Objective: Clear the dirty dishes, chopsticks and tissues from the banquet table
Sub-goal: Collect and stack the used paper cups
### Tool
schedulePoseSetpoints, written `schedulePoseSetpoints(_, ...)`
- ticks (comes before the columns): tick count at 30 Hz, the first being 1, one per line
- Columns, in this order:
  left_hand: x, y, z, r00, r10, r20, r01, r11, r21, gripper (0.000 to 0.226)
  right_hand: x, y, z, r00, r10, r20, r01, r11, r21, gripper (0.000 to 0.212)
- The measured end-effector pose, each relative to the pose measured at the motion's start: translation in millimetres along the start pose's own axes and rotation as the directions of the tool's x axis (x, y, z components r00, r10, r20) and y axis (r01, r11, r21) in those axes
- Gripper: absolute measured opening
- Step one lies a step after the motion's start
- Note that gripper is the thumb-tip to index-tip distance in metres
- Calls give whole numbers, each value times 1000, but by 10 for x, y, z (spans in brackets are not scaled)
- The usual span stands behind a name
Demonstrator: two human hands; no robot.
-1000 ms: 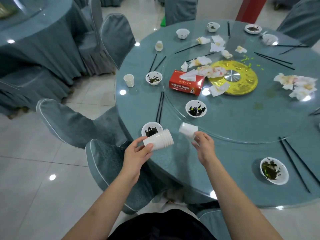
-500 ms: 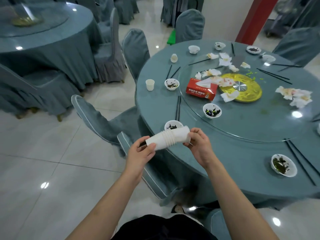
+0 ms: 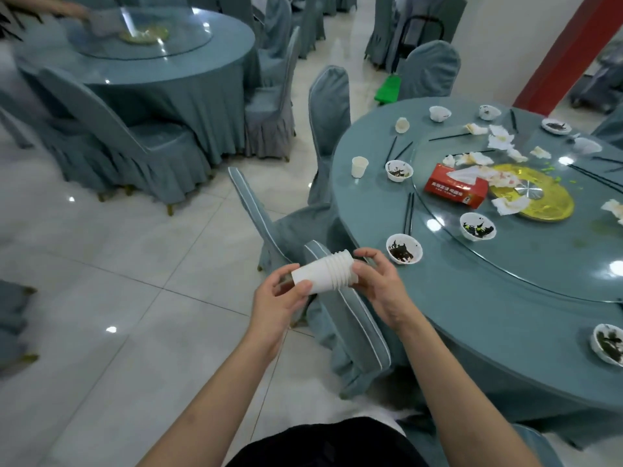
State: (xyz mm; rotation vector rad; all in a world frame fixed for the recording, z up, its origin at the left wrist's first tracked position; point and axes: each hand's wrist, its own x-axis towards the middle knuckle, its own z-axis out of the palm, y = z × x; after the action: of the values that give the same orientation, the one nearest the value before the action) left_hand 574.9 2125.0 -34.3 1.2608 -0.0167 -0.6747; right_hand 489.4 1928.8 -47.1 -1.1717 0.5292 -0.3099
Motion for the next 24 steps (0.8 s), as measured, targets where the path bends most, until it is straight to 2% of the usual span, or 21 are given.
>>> schedulePoseSetpoints(2, -33, 30, -156, 1000, 18, -14, -19, 1000, -13, 39, -5, 57, 167, 1000, 9, 17, -9, 1000, -27, 47)
schedulePoseSetpoints(10, 37, 217, -653, 993, 74, -89, -76, 997, -26, 37, 214, 82, 779, 996, 31, 87, -21, 994, -110, 54)
schedulePoseSetpoints(17, 312, 525, -1152, 978, 132, -161, -136, 991, -15, 33, 708, 154, 1427, 987, 34, 156, -10, 988, -155, 48)
schedulePoseSetpoints(21, 626, 749, -1426, 973, 125, -194, -127, 992, 4, 38, 1126, 192, 1764, 981, 28, 190, 5, 985, -171, 28)
schedulePoseSetpoints(24, 941, 977, -1602, 969, 119, -216, -120, 993, 10, 38, 1508, 208, 2041, 980, 27, 199, 8, 985, -172, 29)
